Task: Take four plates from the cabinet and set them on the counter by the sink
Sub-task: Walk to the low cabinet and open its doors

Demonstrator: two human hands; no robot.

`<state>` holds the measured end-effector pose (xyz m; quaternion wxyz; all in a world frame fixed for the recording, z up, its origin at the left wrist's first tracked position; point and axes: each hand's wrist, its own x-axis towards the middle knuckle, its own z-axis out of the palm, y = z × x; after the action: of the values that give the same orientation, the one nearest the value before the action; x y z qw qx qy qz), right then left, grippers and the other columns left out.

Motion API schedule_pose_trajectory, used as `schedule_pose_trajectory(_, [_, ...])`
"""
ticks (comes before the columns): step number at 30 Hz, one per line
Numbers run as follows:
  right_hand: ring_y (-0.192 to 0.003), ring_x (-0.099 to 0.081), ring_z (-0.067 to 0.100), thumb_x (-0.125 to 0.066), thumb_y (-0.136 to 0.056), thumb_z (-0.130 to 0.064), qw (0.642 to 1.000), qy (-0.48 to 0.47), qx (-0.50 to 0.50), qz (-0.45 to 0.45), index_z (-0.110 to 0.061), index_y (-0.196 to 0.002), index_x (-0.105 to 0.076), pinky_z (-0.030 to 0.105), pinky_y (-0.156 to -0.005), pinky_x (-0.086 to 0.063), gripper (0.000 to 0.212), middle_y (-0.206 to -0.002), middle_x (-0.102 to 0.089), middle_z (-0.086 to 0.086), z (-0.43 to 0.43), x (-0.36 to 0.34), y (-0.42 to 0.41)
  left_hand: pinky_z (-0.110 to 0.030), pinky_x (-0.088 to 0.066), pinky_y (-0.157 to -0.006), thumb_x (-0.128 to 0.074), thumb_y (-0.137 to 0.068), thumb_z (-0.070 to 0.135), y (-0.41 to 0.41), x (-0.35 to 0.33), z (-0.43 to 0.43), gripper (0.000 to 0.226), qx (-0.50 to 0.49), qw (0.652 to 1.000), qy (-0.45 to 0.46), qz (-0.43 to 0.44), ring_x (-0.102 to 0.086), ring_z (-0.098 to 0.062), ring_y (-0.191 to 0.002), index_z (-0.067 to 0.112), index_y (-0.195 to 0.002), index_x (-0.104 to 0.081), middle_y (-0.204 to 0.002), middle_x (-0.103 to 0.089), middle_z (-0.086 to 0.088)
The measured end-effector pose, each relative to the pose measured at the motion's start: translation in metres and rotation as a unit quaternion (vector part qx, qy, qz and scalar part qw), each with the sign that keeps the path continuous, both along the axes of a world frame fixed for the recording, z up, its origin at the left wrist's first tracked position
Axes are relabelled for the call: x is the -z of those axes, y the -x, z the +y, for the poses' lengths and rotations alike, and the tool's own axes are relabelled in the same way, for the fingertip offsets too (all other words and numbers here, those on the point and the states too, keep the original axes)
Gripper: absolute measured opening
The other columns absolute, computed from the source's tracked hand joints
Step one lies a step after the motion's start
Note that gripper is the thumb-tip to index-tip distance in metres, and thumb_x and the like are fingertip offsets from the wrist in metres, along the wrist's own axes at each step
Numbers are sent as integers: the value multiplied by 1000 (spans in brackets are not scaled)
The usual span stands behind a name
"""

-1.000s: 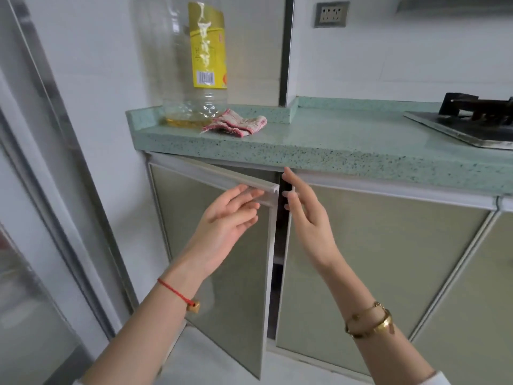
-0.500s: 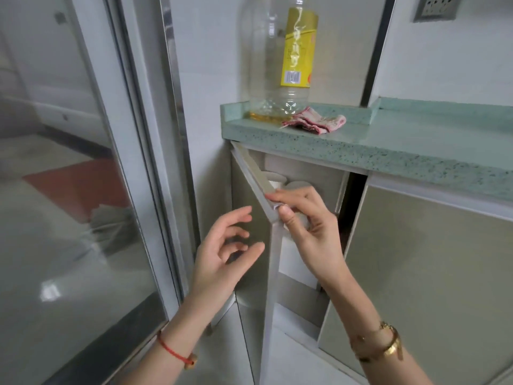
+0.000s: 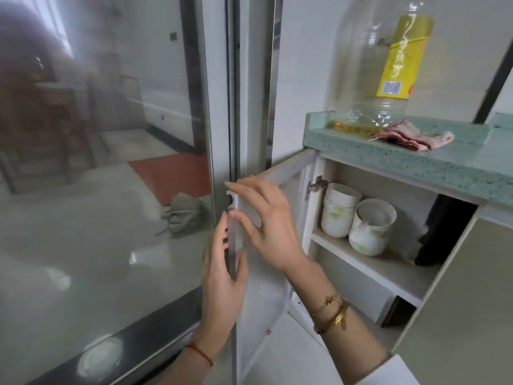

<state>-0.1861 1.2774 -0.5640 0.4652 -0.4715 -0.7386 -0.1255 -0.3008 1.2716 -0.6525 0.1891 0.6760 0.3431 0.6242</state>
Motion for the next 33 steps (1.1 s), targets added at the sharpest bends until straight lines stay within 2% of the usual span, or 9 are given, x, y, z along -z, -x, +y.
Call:
schedule_pose_trajectory(2, [-124,-48,18,-59,-95,-28,1000,-2,12,-12,-22,-137,-55,41,-107,-36,42,-128,-54,1,16,0,11,-46,-37,-116,-65,-90,3,9,4,14,86,2,999,-9,45,-37,-20,-145,32,-156,-18,-160,-29,8])
schedule_pose_trajectory(4, [-126,-45,20,-58,-95,-26,999,5,26,-24,-24,-140,-52,44,-110,-33,45,-131,-52,1,31,1,22,-30,-25,-122,-66,-90,4,18,5,28,90,8,997,-3,73,-21,-12,-152,29,-157,-11,-164,-17,11])
schedule_pose_trajectory(9, [-133,-40,23,-52,-95,-24,997,17,59,-42,-26,-142,-47,50,-115,-26,48,-136,-49,2,60,3,42,-16,-10,-122,-64,-89,1,35,0,52,95,49,993,35,103,-4,-4,-154,26,-157,-2,-166,-2,16])
schedule_pose_trajectory(16, [-148,-23,20,-42,-100,-26,995,35,74,-51,-28,-152,-29,52,-122,-10,54,-151,-37,-4,76,11,51,-32,-11,-125,-66,-92,12,47,-9,65,95,154,980,114,46,-1,2,-152,43,-152,-1,-165,2,23])
schedule_pose_trajectory(19, [-152,-12,17,-39,-102,-28,996,48,52,-52,-28,-154,-23,49,-124,-4,55,-158,-29,-6,75,12,49,-32,-12,-125,-66,-92,10,48,-11,62,94,161,979,113,46,-2,1,-152,38,-154,-2,-166,1,21])
schedule_pose_trajectory(22, [-154,-2,14,-38,-103,-31,997,62,32,-22,-28,-155,-20,45,-125,-1,55,-163,-19,-9,64,15,37,-26,-19,-123,-64,-91,5,40,-9,53,78,67,996,32,39,-14,-12,-154,21,-156,-22,-166,-16,4])
schedule_pose_trajectory(25, [-151,-16,15,-43,-101,-27,995,28,82,42,-24,-152,-29,43,-124,-15,53,-159,-29,-6,39,23,8,-33,-41,-110,-60,-87,4,18,-6,40,53,19,999,-37,-8,-46,-24,-136,15,-137,-50,-143,-47,-2])
schedule_pose_trajectory(28, [-133,-41,19,-50,-97,-20,978,-31,198,64,-20,-143,-44,38,-112,-33,46,-142,-46,-3,1,35,-39,-33,-51,-95,-61,-91,7,-17,-3,31,33,104,995,7,5,-60,-18,-114,20,-122,-60,-122,-62,8])
schedule_pose_trajectory(33, [-108,-48,26,-57,-92,-14,910,-68,404,69,-17,-133,-55,32,-100,-36,42,-121,-54,5,-72,51,-120,-29,-52,-97,-63,-93,9,-101,-2,16,33,325,932,139,78,-64,-10,-113,22,-124,-62,-119,-67,7])
